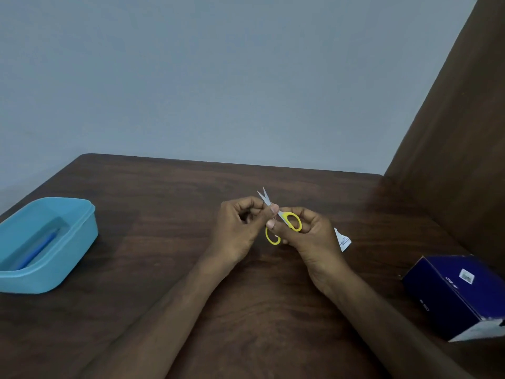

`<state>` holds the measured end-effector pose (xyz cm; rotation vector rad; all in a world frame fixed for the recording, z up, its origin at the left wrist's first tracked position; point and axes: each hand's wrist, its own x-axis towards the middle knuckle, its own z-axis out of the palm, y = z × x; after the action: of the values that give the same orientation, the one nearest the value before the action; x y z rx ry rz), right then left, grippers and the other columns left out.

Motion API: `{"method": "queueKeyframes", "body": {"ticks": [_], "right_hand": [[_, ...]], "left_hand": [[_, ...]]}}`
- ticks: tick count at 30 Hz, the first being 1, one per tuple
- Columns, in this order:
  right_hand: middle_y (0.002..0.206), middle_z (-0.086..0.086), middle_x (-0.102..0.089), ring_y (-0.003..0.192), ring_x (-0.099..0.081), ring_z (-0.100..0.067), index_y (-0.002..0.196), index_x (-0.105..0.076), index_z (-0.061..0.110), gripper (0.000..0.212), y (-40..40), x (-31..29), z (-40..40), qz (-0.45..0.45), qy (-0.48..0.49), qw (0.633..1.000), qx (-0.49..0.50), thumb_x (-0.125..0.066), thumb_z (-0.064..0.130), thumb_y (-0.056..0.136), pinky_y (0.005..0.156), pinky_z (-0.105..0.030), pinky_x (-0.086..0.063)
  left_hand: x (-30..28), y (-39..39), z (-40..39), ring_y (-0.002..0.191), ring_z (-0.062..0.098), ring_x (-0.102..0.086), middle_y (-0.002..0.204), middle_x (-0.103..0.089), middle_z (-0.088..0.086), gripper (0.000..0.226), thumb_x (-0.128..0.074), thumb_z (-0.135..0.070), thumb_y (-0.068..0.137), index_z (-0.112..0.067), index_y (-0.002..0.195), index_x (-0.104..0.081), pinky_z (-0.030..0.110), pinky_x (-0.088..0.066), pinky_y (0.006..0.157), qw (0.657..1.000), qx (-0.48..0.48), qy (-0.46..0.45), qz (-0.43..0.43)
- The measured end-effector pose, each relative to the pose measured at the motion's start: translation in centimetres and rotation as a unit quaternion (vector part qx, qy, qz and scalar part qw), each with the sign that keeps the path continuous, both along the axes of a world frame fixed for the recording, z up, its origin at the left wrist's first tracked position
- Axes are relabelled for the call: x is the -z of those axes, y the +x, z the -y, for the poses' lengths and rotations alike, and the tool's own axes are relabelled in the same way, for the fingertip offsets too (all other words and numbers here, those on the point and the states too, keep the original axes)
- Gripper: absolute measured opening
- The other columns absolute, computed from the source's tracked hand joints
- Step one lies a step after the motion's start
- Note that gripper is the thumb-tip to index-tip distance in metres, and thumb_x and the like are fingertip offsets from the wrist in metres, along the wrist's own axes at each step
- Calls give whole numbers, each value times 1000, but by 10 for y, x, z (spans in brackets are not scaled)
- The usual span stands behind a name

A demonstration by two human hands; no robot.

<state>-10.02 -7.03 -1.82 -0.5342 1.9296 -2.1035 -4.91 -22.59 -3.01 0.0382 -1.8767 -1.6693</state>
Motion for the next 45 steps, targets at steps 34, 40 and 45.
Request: {"method": "queueKeyframes", "body": {"ticks": [34, 40, 45], "right_hand": [[98, -11, -74, 87, -74, -21, 113, -66, 10, 41, 5, -13, 1, 153, -120, 974, -120, -76, -14, 81, 79, -30, -63], [104, -8, -77, 90, -74, -15, 128, -64, 4, 59, 7, -4, 6, 45, -87, 994, -49, -81, -19, 76, 84, -27, -61], [101, -8, -81, 91, -75, -17, 126, -64, 8, 53, 4, -3, 5, 38, -76, 996, 5, -86, -6, 79, 80, -30, -58]], "left_hand": [[-1, 0, 1, 69, 26, -53, 79, -70, 30, 30, -81, -29, 96, -5, 79, -76, 38, -41, 66, 999, -15, 34, -10], [-3, 0, -1, 68, 23, -47, 71, -68, 21, 29, -81, -26, 96, -14, 71, -73, 34, -37, 65, 999, -21, 42, -9], [0, -1, 1, 70, 25, -53, 78, -75, 22, 28, -81, -29, 96, -10, 76, -76, 38, -40, 67, 999, -11, 35, -4]]}}
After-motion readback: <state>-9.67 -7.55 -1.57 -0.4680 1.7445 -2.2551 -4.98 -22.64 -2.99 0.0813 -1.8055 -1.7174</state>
